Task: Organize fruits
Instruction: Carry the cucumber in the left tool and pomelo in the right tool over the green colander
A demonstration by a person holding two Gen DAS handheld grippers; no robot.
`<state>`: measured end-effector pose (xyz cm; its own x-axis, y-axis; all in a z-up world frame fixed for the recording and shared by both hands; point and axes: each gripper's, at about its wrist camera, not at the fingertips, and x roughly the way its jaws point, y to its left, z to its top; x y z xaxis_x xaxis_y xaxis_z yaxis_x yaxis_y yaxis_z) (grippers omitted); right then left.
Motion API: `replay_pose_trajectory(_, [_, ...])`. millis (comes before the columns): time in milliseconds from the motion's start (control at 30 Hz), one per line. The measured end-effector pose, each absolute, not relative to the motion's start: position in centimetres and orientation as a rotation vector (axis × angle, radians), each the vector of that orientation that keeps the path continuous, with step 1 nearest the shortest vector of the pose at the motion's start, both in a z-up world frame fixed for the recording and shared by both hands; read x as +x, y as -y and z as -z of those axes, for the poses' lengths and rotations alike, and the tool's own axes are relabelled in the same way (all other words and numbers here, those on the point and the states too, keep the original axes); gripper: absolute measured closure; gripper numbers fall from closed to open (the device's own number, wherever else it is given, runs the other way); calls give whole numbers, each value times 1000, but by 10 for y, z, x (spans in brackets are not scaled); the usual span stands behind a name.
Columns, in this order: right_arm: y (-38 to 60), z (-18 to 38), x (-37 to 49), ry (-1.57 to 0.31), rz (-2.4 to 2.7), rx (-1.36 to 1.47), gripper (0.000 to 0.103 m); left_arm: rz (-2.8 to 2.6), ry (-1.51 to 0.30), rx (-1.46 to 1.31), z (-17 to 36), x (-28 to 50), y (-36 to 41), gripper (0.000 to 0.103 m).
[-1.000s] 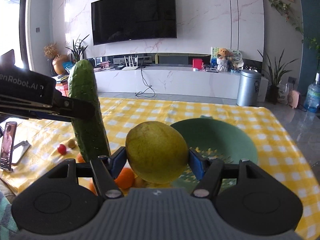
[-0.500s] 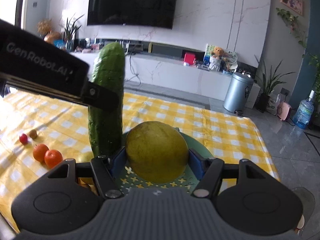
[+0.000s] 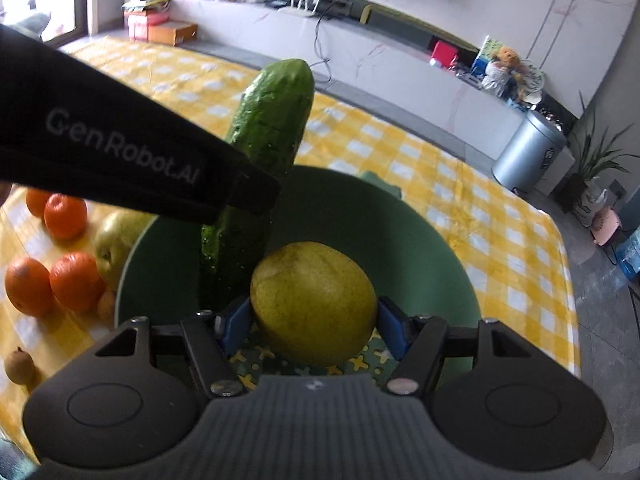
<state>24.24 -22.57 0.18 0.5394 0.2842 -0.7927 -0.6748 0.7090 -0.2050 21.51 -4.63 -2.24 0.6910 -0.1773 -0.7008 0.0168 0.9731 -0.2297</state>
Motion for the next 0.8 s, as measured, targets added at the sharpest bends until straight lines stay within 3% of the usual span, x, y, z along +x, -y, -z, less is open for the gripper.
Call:
replay_pose_trajectory(500, [220, 13, 256, -902, -607, -518, 39, 135, -799, -174, 29, 232, 51, 63])
replay_pose_trajectory(800, [220, 14, 264, -909, -596, -536, 39, 122, -821, -156, 30, 229, 52, 56])
